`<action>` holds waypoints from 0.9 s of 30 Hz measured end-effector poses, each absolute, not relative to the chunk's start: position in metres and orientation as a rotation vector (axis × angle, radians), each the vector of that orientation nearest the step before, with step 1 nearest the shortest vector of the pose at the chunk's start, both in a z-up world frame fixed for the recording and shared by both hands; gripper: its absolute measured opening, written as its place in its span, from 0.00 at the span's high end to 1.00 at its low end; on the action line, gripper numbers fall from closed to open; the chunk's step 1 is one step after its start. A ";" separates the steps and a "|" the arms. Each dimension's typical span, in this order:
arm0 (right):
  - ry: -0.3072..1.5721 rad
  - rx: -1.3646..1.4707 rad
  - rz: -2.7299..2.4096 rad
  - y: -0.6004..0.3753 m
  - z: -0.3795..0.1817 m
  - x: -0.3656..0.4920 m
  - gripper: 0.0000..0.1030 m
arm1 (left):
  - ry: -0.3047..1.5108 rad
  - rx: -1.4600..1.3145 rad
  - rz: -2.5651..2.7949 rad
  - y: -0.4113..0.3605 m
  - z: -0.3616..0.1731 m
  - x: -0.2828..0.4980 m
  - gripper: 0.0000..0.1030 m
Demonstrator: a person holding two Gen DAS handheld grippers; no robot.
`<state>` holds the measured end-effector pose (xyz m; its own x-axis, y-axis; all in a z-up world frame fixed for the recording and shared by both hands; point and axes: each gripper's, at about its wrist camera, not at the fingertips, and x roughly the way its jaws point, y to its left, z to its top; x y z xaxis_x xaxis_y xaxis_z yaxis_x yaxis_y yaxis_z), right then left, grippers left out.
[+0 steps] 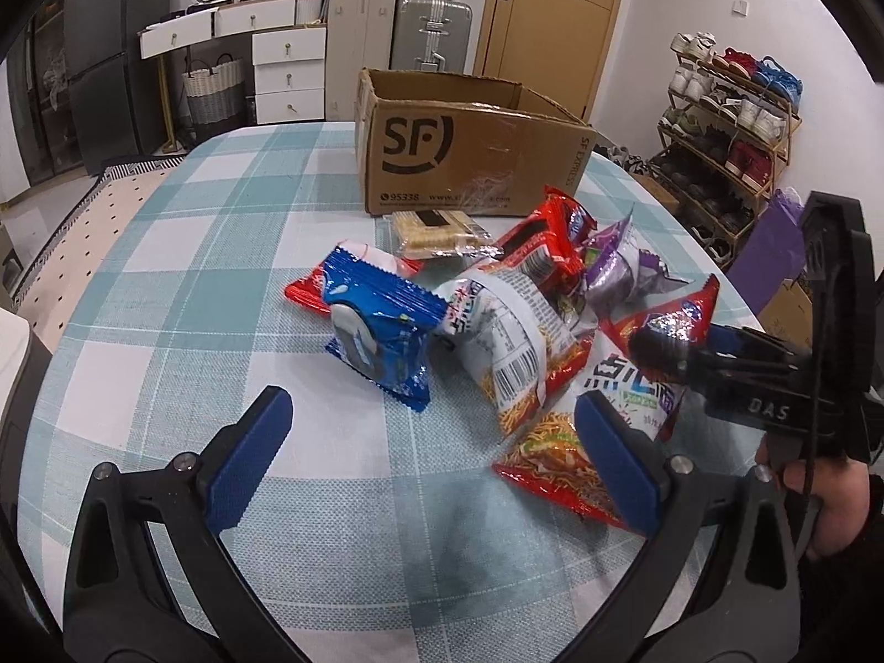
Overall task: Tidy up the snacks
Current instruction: 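Grasp the red chip bag with the right gripper while the left tool approaches the pile, then grasp the white-and-red noodle snack bag with the left gripper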
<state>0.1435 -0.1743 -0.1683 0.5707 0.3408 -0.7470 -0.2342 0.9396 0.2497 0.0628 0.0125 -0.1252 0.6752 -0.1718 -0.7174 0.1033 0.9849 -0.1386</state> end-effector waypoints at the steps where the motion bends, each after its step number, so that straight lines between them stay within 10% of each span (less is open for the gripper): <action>1: 0.908 0.128 0.337 -0.174 -0.169 0.143 0.27 | 0.817 -0.089 -0.156 0.012 -0.127 0.064 0.01; 9: 0.930 0.159 0.365 -0.177 -0.173 0.143 0.48 | 0.837 -0.116 -0.157 0.012 -0.128 0.058 0.01; 27: 0.811 0.210 0.354 -0.200 -0.136 0.096 0.52 | 0.835 -0.112 -0.292 -0.009 -0.113 0.034 0.01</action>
